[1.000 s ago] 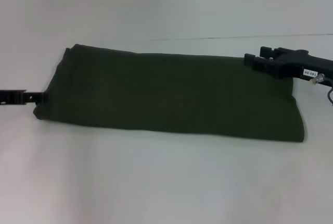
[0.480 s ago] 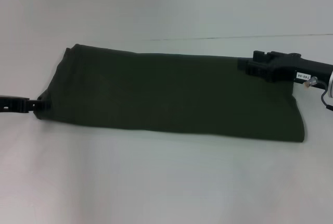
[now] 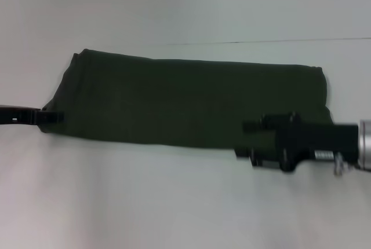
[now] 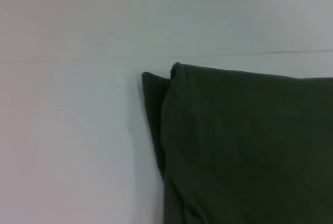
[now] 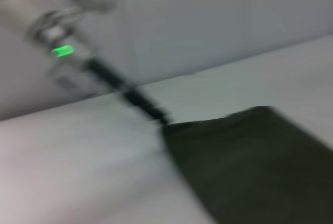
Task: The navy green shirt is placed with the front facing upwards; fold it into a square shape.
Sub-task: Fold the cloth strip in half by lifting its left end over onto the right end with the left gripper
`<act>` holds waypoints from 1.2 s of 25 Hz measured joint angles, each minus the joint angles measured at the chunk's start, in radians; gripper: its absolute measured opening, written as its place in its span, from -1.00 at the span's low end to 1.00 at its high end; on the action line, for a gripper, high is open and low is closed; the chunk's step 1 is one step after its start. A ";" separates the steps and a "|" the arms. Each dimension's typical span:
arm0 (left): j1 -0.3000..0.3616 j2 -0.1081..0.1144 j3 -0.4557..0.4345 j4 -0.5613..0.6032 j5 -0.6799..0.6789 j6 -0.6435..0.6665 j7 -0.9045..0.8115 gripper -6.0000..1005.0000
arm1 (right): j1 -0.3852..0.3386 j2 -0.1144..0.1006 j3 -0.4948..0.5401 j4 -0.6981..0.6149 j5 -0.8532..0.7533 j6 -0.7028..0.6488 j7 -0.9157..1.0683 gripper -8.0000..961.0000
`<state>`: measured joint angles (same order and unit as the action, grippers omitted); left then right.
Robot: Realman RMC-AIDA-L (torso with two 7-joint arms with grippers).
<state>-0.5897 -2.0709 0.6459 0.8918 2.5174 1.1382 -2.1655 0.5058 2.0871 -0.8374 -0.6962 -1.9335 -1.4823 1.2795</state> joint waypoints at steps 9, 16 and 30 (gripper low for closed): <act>-0.001 0.001 0.010 0.003 0.004 0.027 0.000 0.59 | -0.055 -0.002 -0.007 -0.027 -0.002 -0.069 -0.051 0.31; 0.000 0.002 0.011 -0.012 0.013 -0.009 -0.002 0.57 | -0.051 0.002 -0.033 -0.022 -0.004 -0.075 -0.049 0.31; -0.025 0.009 0.011 -0.083 0.024 -0.063 0.000 0.48 | -0.054 0.002 -0.051 -0.027 -0.004 -0.069 -0.016 0.31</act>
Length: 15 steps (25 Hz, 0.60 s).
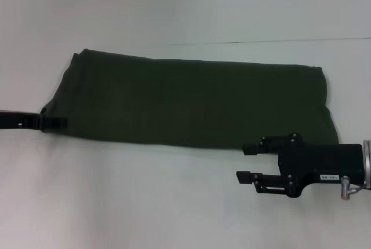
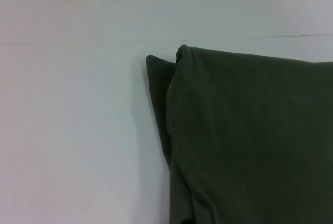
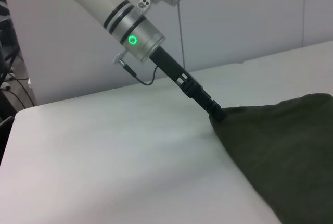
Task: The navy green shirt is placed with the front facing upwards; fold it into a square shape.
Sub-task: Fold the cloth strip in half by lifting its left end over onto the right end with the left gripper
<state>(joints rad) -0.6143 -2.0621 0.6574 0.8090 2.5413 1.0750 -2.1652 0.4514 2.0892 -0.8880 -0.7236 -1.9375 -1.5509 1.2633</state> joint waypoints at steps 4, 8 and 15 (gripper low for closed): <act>-0.004 0.000 0.008 -0.008 0.001 -0.002 0.000 0.45 | 0.000 -0.001 0.000 0.000 -0.006 0.000 0.017 0.30; -0.004 0.001 0.024 -0.004 0.004 -0.009 0.007 0.42 | -0.002 -0.001 0.003 0.000 -0.009 0.000 0.021 0.30; 0.002 0.000 0.025 -0.001 0.012 -0.031 0.019 0.17 | -0.003 -0.001 0.006 0.000 -0.009 -0.007 0.024 0.30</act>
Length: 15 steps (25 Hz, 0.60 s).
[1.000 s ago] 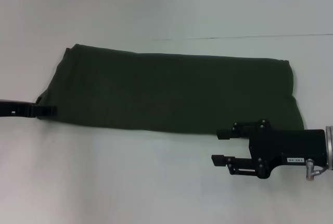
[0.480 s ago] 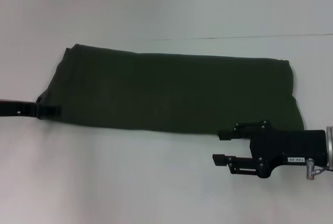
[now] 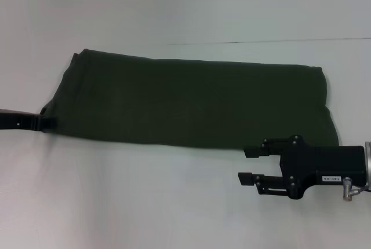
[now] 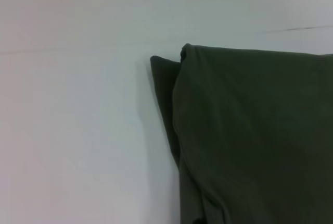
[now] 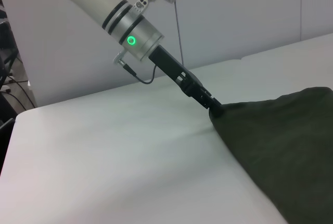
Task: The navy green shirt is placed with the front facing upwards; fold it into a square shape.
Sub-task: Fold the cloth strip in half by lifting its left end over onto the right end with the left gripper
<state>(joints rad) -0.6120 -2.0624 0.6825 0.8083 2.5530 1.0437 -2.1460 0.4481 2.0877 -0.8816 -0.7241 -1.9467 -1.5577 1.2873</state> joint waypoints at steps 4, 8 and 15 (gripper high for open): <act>0.001 -0.002 0.001 0.000 0.001 -0.007 0.002 0.01 | 0.000 0.000 0.000 0.000 0.000 -0.001 0.007 0.29; 0.000 -0.004 0.001 -0.004 0.001 -0.008 0.010 -0.51 | -0.002 0.000 0.001 0.000 0.000 -0.003 0.007 0.27; -0.002 -0.005 0.000 -0.005 0.001 0.006 0.024 -0.96 | -0.009 0.000 0.011 0.000 0.000 -0.003 0.007 0.27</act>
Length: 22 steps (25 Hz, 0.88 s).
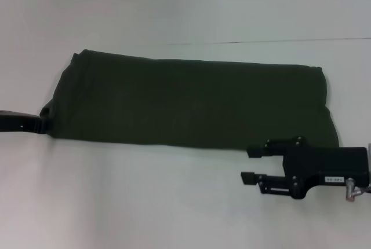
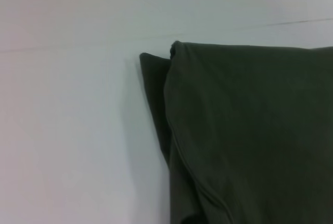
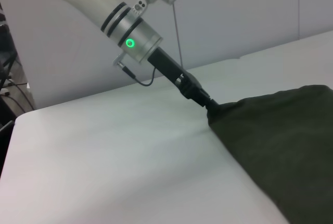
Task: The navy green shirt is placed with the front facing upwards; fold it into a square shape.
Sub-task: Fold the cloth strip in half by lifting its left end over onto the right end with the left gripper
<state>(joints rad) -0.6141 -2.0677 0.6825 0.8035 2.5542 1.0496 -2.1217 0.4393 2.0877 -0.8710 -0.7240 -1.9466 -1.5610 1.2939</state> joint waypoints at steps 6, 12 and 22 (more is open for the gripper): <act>0.021 0.000 -0.019 0.031 -0.008 0.096 0.022 -0.98 | -0.021 -0.004 0.113 0.000 0.000 0.000 0.012 0.27; 0.077 -0.009 -0.034 0.099 -0.031 0.210 0.067 -0.97 | -0.052 -0.013 0.219 -0.002 0.000 0.004 0.013 0.27; 0.124 -0.006 -0.175 0.148 -0.150 0.421 0.167 -0.96 | -0.108 -0.017 0.384 0.001 0.000 0.134 0.146 0.27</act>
<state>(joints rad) -0.4897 -2.0734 0.5071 0.9513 2.4038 1.4710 -1.9545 0.3312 2.0710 -0.4874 -0.7235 -1.9467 -1.4266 1.4397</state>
